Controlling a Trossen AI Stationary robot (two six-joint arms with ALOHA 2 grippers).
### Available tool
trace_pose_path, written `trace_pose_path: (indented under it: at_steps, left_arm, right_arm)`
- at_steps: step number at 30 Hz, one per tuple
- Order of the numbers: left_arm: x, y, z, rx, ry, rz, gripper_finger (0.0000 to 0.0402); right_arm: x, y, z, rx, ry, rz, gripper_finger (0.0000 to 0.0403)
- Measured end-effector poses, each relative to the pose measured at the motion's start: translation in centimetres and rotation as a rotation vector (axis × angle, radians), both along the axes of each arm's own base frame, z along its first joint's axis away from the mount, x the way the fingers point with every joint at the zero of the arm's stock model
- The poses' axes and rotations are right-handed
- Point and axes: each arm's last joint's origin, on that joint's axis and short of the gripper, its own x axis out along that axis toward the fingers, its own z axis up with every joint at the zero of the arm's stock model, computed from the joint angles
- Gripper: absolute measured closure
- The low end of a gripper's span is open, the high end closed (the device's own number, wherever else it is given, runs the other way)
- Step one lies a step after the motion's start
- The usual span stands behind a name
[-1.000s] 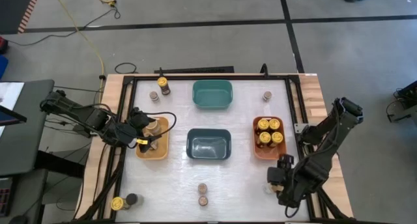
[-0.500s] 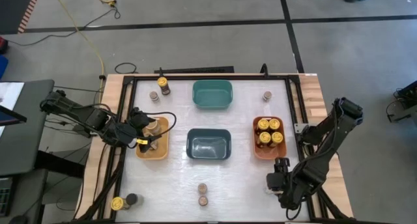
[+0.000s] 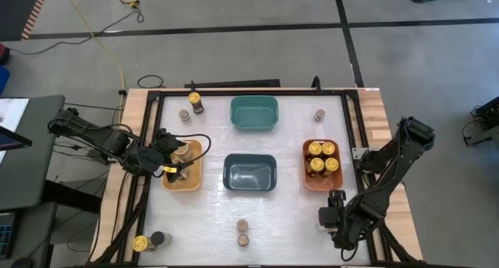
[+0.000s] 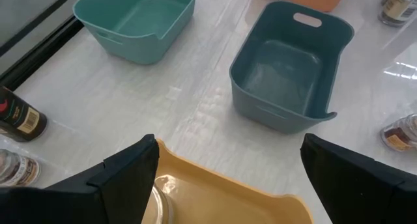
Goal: Sort spices by type
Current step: Put the gold seasoning bottle into the yellow bin
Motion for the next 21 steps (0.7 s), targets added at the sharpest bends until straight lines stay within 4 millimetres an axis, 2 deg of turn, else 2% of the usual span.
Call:
trace_pose_path:
  at_steps: [3, 7, 12, 15, 21]
  left_arm:
    - [0.0, 0.0, 0.0, 0.0, 0.0, 0.0, 0.0043]
    - [0.0, 0.0, 0.0, 0.0, 0.0, 0.0, 0.0043]
    - [0.0, 0.0, 0.0, 0.0, -0.001, 0.0, 0.0043]
    - [0.0, 0.0, 0.0, 0.026, 0.006, -0.021, 0.0043]
    - [0.2, -0.1, 0.3, 0.119, 0.005, -0.103, 0.0043]
  right_arm:
    - [0.2, -0.1, 0.0, 0.008, -0.002, -0.017, 0.0051]
    - [0.6, -0.2, 0.1, 0.032, -0.011, -0.054, 0.01]
    - [1.5, -0.8, 0.5, 0.084, 0.026, -0.225, 0.0102]
    - [2.6, -0.8, 2.2, 0.126, 0.0, -0.263, 0.0102]
    - [5.4, -2.5, 7.7, 0.157, -0.106, -0.355, 0.0102]
